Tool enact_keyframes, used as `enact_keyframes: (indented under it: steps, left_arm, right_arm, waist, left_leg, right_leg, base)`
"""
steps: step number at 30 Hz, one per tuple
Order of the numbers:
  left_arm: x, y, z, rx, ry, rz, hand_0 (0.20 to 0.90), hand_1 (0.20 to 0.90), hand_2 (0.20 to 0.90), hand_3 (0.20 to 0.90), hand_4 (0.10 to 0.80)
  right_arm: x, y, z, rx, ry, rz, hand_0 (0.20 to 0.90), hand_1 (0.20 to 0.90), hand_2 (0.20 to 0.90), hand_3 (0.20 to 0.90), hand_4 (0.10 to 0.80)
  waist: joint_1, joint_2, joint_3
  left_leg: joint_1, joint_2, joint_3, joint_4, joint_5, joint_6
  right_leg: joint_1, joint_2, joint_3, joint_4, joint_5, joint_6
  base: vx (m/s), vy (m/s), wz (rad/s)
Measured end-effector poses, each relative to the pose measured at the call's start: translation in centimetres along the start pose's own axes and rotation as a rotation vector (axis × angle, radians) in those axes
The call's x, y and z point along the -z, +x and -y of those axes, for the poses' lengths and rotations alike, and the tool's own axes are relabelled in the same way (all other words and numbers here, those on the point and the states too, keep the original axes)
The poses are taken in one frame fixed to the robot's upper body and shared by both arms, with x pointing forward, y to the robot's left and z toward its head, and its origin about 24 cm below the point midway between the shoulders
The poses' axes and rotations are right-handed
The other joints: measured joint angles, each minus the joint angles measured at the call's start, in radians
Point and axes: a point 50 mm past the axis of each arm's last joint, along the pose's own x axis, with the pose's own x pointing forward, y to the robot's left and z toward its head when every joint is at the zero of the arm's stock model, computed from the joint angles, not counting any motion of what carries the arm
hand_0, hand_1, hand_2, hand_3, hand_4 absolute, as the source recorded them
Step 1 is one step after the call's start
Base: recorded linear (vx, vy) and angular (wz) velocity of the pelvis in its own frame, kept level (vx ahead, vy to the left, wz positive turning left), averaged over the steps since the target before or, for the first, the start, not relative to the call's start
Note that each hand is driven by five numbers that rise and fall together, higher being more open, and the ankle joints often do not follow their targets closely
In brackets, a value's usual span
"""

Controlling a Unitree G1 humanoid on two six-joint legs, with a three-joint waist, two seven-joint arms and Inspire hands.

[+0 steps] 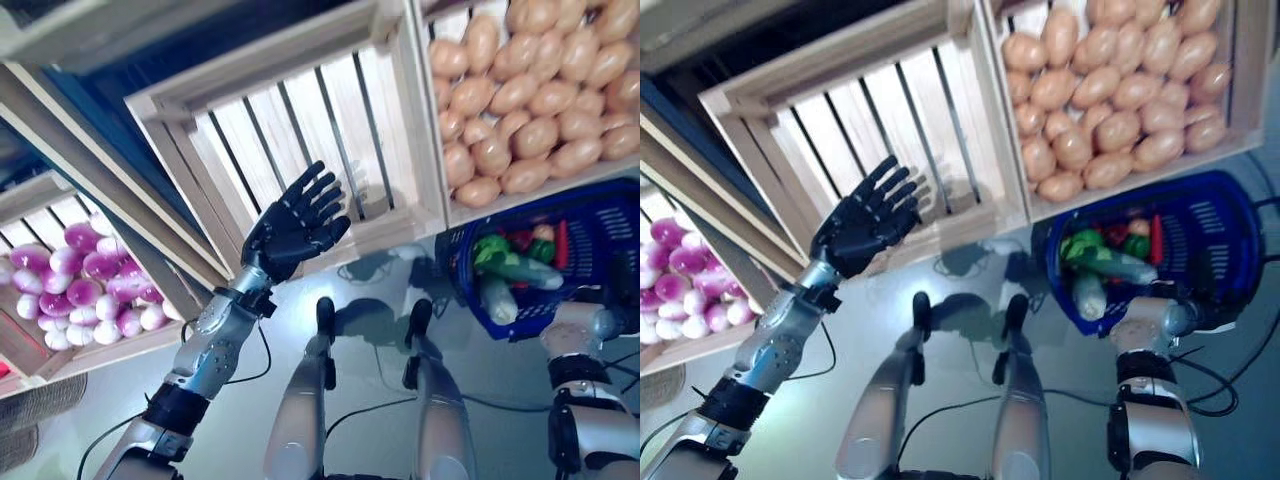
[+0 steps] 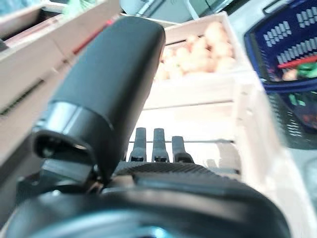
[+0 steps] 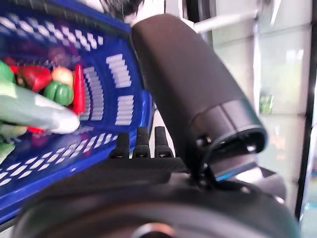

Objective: Put vegetables into the basket

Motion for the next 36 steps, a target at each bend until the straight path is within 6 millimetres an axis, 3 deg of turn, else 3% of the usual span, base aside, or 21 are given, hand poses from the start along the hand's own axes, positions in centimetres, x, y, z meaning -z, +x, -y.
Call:
enact_keyframes:
  steps: [3, 8, 13, 18, 20, 25, 27, 30, 33, 36]
  left_arm:
    - [0.5, -0.6, -0.5, -0.038, -0.023, -0.019, 0.900, 0.900, 0.900, 0.900, 0.800]
    - [2.5, -3.8, -2.5, -0.177, -0.008, -0.122, 0.900, 0.900, 0.900, 0.900, 0.800]
    - [4.8, -6.1, -4.6, -0.313, 0.084, -0.266, 0.900, 0.900, 0.900, 0.900, 0.800]
    - [8.3, -8.9, -6.5, -0.424, 0.167, -0.459, 0.900, 0.900, 0.900, 0.900, 0.800]
    - [9.7, -10.3, -6.8, -0.457, 0.154, -0.517, 0.900, 0.900, 0.900, 0.900, 0.800]
    - [14.8, -15.6, -7.9, -0.536, 0.190, -0.822, 0.900, 0.900, 0.900, 0.900, 0.800]
    - [16.6, -18.3, -8.1, -0.596, 0.163, -0.946, 0.900, 0.900, 0.900, 0.900, 0.800]
    - [17.4, -19.8, -7.9, -0.636, 0.139, -0.974, 0.900, 0.900, 0.900, 0.900, 0.800]
    - [18.1, -21.1, -8.0, -0.653, 0.177, -1.033, 0.900, 0.900, 0.900, 0.900, 0.800]
    - [18.5, -21.3, -7.8, -0.648, 0.204, -1.062, 0.900, 0.900, 0.900, 0.900, 0.800]
  right_arm:
    - [0.4, -0.9, 0.7, -0.103, -0.075, 0.001, 0.900, 0.900, 0.900, 0.900, 0.800]
    - [1.8, -2.6, 3.0, -0.289, -0.304, -0.011, 0.900, 0.900, 0.900, 0.900, 0.800]
    - [4.7, -4.9, 5.3, -0.487, -0.538, -0.110, 0.900, 0.900, 0.900, 0.900, 0.800]
    - [8.5, -8.0, 7.4, -0.751, -0.857, -0.275, 0.900, 0.900, 0.900, 0.900, 0.800]
    - [9.6, -9.0, 9.3, -0.797, -0.940, -0.363, 0.900, 0.900, 0.900, 0.900, 0.800]
    - [11.9, -9.8, 16.8, -0.774, -1.209, -0.652, 0.900, 0.900, 0.900, 0.900, 0.800]
    - [11.9, -10.2, 20.2, -0.737, -1.325, -0.771, 0.900, 0.900, 0.900, 0.900, 0.800]
    - [11.2, -10.8, 24.9, -0.630, -1.442, -0.946, 0.900, 0.900, 0.900, 0.900, 0.800]
    - [10.7, -11.5, 27.7, -0.506, -1.481, -1.056, 0.900, 0.900, 0.900, 0.900, 0.800]
    - [10.8, -11.6, 27.7, -0.478, -1.473, -1.073, 0.900, 0.900, 0.900, 0.900, 0.800]
  waist:
    - [-0.003, -0.008, -0.007]
    - [-0.015, -0.056, -0.053]
    - [-0.026, -0.094, -0.142]
    - [-0.030, -0.086, -0.247]
    - [-0.030, -0.083, -0.294]
    - [-0.029, -0.077, -0.375]
    - [-0.030, -0.075, -0.402]
    - [-0.027, -0.071, -0.429]
    - [-0.033, -0.064, -0.442]
    - [-0.032, -0.059, -0.458]
  left_leg:
    - [0.093, 0.004, 0.000, -0.051, 0.005, -0.003]
    - [0.226, 0.014, 0.005, -0.134, 0.009, -0.009]
    - [0.304, 0.016, 0.015, -0.179, 0.009, -0.012]
    - [0.360, 0.018, 0.027, -0.180, -0.008, -0.013]
    - [0.361, 0.018, 0.028, -0.180, -0.009, -0.013]
    - [0.378, 0.019, 0.029, -0.186, -0.015, -0.012]
    - [0.378, 0.020, 0.029, -0.187, -0.016, -0.011]
    - [0.379, 0.021, 0.027, -0.187, -0.012, -0.006]
    - [0.392, 0.023, 0.028, -0.187, -0.013, -0.005]
    - [0.395, 0.024, 0.028, -0.187, -0.013, -0.005]
  right_leg:
    - [0.095, 0.009, -0.010, -0.052, 0.003, 0.004]
    - [0.233, 0.030, -0.018, -0.154, 0.018, 0.008]
    - [0.320, 0.041, -0.022, -0.221, 0.022, 0.014]
    - [0.368, 0.042, -0.024, -0.223, 0.015, 0.015]
    - [0.370, 0.042, -0.023, -0.224, 0.015, 0.015]
    - [0.387, 0.037, -0.023, -0.227, 0.009, 0.018]
    - [0.387, 0.034, -0.023, -0.227, 0.008, 0.017]
    - [0.389, 0.035, -0.025, -0.227, 0.008, 0.017]
    - [0.401, 0.037, -0.026, -0.227, 0.009, 0.019]
    - [0.404, 0.037, -0.025, -0.227, 0.007, 0.017]
  base:
    - [0.160, 0.122, 0.00]
    - [0.109, 0.077, -0.04]
    - [0.085, 0.045, -0.02]
    - [0.059, 0.034, -0.08]
    - [0.000, 0.000, 0.00]
    - [0.014, 0.027, -0.01]
    - [0.001, 0.011, -0.02]
    - [0.016, 0.009, 0.01]
    - [0.055, 0.016, -0.03]
    - [0.051, 0.022, 0.01]
